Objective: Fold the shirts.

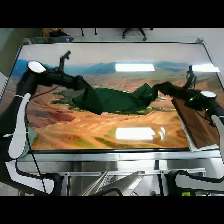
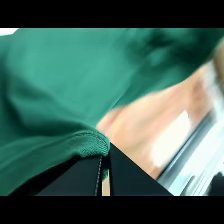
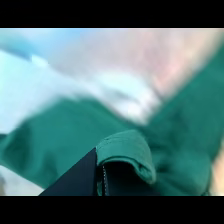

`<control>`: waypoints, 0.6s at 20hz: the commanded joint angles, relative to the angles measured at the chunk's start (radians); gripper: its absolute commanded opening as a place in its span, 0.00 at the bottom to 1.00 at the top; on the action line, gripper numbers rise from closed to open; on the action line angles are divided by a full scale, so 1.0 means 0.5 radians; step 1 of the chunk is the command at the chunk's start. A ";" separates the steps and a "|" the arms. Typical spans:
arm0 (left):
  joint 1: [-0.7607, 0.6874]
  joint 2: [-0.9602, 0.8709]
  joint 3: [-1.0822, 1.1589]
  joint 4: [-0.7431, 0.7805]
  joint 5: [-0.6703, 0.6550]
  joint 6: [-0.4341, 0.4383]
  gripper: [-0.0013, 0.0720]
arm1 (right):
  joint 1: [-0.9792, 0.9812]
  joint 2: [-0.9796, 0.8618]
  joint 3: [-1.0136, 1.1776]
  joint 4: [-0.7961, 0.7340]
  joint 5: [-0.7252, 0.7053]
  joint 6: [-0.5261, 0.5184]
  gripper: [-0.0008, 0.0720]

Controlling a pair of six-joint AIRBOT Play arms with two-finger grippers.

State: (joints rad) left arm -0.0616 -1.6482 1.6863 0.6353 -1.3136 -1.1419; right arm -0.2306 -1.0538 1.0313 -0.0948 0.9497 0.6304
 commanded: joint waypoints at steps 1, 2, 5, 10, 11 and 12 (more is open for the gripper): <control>0.053 0.203 0.478 -0.372 -0.024 0.034 0.04 | -0.008 0.262 0.373 0.394 0.120 -0.224 0.04; 0.085 0.293 0.637 -0.437 -0.028 0.031 0.04 | -0.018 0.349 0.532 0.385 0.121 -0.224 0.04; 0.214 0.620 0.886 -0.550 0.039 0.015 0.04 | -0.077 0.606 0.948 0.340 0.089 -0.224 0.04; 0.691 1.376 0.575 -0.677 0.271 0.016 0.04 | -0.134 0.983 1.216 -0.055 -0.253 -0.222 0.04; 0.855 1.489 0.525 -0.625 0.295 0.016 0.04 | -0.134 1.039 1.216 -0.079 -0.314 -0.223 0.04; 1.024 1.568 0.482 -0.617 0.291 0.016 0.04 | -0.134 1.073 1.216 -0.100 -0.338 -0.223 0.04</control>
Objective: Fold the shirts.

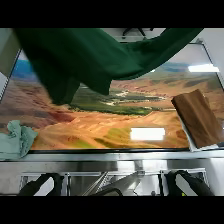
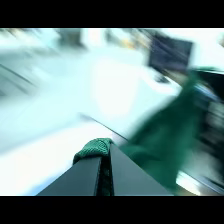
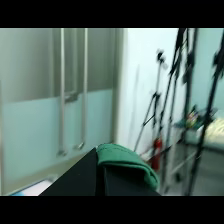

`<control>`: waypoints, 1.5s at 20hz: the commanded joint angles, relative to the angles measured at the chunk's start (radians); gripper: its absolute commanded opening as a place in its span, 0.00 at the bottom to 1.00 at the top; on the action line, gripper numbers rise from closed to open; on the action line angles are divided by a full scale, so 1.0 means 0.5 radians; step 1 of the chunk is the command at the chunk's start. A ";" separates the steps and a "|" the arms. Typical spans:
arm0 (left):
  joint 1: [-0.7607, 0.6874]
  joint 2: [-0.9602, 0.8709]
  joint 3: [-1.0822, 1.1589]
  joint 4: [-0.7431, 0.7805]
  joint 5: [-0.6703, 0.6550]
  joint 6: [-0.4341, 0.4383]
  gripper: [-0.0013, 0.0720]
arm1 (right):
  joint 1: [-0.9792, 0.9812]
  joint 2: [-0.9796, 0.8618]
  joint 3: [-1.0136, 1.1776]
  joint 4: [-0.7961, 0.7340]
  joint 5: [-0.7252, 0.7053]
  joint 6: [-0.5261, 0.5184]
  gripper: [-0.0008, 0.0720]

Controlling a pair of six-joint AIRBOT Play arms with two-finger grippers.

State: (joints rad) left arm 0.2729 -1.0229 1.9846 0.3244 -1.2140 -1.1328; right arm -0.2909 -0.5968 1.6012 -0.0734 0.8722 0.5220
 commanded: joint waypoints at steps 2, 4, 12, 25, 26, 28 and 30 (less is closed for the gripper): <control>0.697 0.417 -0.244 -0.020 0.046 -0.002 0.04 | -0.014 0.161 0.076 -0.148 -0.172 -0.004 0.04; 0.890 0.438 -0.428 -0.023 -0.047 -0.002 0.04 | -0.013 0.069 0.075 -0.149 -0.130 0.052 0.04; -0.034 -0.274 -1.246 0.280 0.175 0.289 0.04 | 0.340 -1.070 -0.135 -0.354 0.111 0.319 0.04; -0.130 -1.653 -0.565 0.471 0.282 0.249 0.96 | 0.379 -2.087 -0.210 -0.030 -0.213 -0.148 0.54; -0.080 -1.639 -0.484 0.497 0.200 0.234 0.96 | 0.310 -2.012 -0.210 -0.155 -0.085 -0.082 0.54; 0.028 -1.590 -0.336 0.705 0.011 0.170 0.96 | 0.163 -1.872 -0.210 -0.504 0.127 0.202 0.54; 0.142 -1.550 -0.237 0.988 -0.224 0.053 0.96 | 0.038 -1.785 -0.213 -0.880 0.354 0.472 0.54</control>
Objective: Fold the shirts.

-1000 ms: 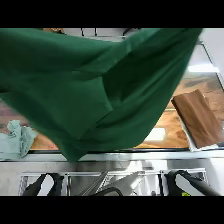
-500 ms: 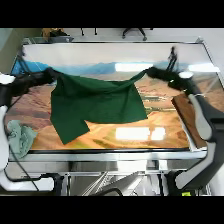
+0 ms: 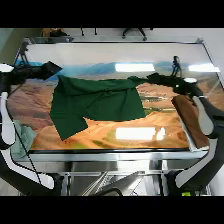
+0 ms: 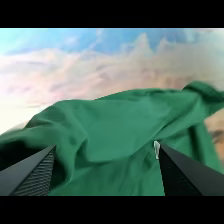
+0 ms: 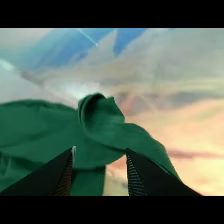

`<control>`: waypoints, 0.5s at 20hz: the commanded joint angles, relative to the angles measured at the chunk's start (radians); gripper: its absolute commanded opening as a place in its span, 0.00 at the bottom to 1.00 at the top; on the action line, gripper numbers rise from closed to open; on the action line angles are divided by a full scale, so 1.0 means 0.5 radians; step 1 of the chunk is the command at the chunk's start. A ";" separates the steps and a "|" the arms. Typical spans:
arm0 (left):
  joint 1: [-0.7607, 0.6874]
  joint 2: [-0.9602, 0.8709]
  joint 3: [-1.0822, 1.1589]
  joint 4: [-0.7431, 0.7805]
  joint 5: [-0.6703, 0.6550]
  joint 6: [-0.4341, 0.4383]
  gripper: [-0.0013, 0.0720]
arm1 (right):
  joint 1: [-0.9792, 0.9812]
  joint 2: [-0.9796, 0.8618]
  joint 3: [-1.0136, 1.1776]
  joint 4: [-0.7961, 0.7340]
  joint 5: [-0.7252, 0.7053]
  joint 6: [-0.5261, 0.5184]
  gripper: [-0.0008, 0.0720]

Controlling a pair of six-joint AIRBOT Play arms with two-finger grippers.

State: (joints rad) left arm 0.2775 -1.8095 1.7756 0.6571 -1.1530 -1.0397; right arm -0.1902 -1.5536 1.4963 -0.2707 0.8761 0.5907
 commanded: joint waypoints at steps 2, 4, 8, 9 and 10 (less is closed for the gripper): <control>0.249 0.027 0.193 0.480 -0.607 -0.214 0.96 | -0.237 0.137 -0.013 -0.732 0.574 0.516 0.54; 0.364 0.020 0.076 0.485 -0.776 -0.227 0.96 | -0.238 0.137 -0.089 -0.823 0.673 0.562 0.52; 0.510 0.019 -0.370 0.484 -0.750 -0.170 0.96 | -0.115 0.135 -0.294 -0.822 0.674 0.540 0.52; 0.529 0.019 -0.468 0.484 -0.698 -0.140 0.96 | -0.076 0.135 -0.326 -0.823 0.673 0.540 0.52; 0.531 0.010 -0.552 0.484 -0.636 -0.098 0.96 | -0.041 0.135 -0.344 -0.823 0.673 0.541 0.52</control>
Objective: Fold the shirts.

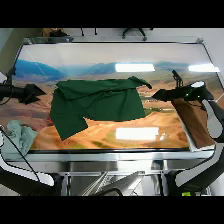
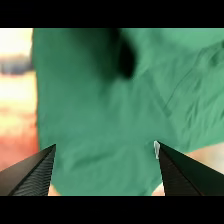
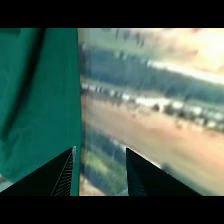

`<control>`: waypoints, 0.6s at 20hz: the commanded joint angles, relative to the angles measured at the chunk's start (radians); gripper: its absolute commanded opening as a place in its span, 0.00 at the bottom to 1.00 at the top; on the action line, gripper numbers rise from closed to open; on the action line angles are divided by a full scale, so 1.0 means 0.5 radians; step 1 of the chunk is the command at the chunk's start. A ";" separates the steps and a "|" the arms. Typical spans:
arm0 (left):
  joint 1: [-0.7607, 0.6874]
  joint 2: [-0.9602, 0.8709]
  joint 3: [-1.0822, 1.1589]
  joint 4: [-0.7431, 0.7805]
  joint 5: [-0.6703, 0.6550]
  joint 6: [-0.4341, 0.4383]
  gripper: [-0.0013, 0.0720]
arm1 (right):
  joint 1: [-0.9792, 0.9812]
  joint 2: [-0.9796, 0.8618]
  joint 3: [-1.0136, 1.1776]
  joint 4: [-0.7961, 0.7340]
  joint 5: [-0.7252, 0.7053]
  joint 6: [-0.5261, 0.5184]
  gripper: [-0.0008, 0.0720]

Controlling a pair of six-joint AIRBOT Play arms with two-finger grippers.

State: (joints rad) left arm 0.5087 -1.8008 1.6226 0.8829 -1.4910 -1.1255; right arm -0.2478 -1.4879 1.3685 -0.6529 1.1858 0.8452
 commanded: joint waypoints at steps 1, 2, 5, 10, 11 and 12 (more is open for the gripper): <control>0.068 -0.024 -0.304 0.030 0.088 0.098 0.96 | 0.105 0.004 -0.101 -0.057 0.053 0.033 0.52; 0.056 -0.051 -0.356 0.031 0.140 0.111 0.96 | 0.132 0.003 -0.101 -0.058 0.053 0.034 0.52; 0.006 -0.179 -0.375 0.028 0.181 0.120 0.96 | 0.179 0.002 -0.101 -0.056 0.057 0.041 0.52; -0.050 -0.309 -0.375 0.006 0.178 0.125 0.83 | 0.183 -0.034 -0.105 -0.098 0.183 0.099 0.53; -0.058 -0.309 -0.375 -0.033 0.179 0.146 0.63 | 0.183 -0.049 -0.115 -0.102 0.205 0.104 0.53; -0.060 -0.310 -0.355 -0.081 0.171 0.193 0.41 | 0.183 -0.063 -0.134 -0.106 0.204 0.114 0.58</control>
State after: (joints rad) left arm 0.4881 -1.9373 1.4410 0.8673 -1.4158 -1.0599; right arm -0.1593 -1.5047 1.3132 -0.6937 1.2591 0.8886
